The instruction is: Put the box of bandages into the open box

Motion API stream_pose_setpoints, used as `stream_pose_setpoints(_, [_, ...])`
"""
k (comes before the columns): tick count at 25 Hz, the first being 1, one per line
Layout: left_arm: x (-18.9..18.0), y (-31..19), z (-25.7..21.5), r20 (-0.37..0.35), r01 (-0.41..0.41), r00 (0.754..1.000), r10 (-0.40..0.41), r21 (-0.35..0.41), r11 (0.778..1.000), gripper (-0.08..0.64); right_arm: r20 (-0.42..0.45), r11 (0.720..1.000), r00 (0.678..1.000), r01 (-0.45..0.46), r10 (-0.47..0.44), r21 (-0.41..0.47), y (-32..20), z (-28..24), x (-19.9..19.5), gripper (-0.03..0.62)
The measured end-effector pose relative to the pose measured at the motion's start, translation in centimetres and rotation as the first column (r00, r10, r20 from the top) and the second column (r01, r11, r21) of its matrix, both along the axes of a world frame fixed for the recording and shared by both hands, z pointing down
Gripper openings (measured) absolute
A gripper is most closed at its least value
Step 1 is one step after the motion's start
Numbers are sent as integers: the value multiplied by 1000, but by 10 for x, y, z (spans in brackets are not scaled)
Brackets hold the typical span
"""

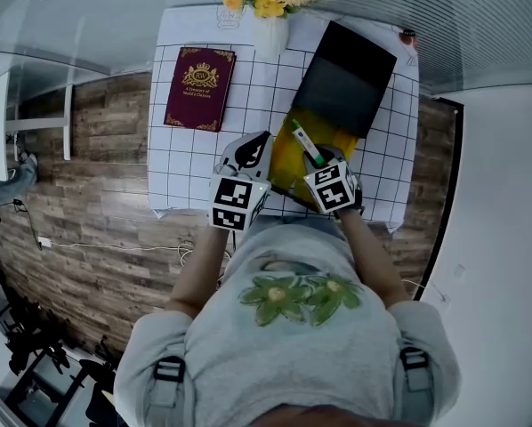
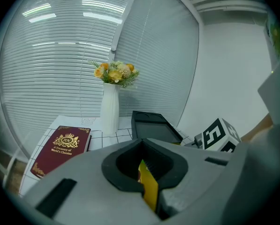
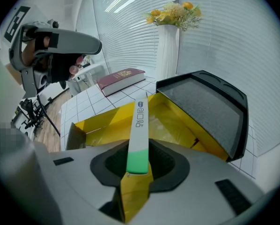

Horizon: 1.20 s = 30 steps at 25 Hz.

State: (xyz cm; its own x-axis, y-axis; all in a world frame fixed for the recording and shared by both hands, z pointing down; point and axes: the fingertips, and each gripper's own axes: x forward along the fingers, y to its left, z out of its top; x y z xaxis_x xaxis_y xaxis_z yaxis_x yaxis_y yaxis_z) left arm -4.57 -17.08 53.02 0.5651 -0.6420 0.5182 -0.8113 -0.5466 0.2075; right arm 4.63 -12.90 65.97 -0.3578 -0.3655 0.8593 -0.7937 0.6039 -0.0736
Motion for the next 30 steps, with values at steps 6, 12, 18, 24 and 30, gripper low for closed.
stream_pose_setpoints(6, [1,-1,0,-2,-5,1000,5,-2,1000,8,3,1000,1000,5,-5,-7,0,0,-1,92])
stream_pose_setpoints(12, [1,-2,1,-1,-6,1000,6,-3,1000,8,8,1000,1000,4,-4,4,-3,0,-2,106])
stream_pose_setpoints(18, [1,-4,-1,-4,-5,1000,5,2,1000,8,18,1000,1000,5,-5,13,-4,-2,-2,126])
stream_pose_setpoints(24, [2,-3,-4,0,-10,1000,10,9,1000,8,34,999,999,4,-6,42,-8,-14,-1,135])
stream_pose_setpoints(30, [5,-2,-11,3,-20,1000,20,25,999,8,68,998,998,-15,11,63,-9,-32,-1,140])
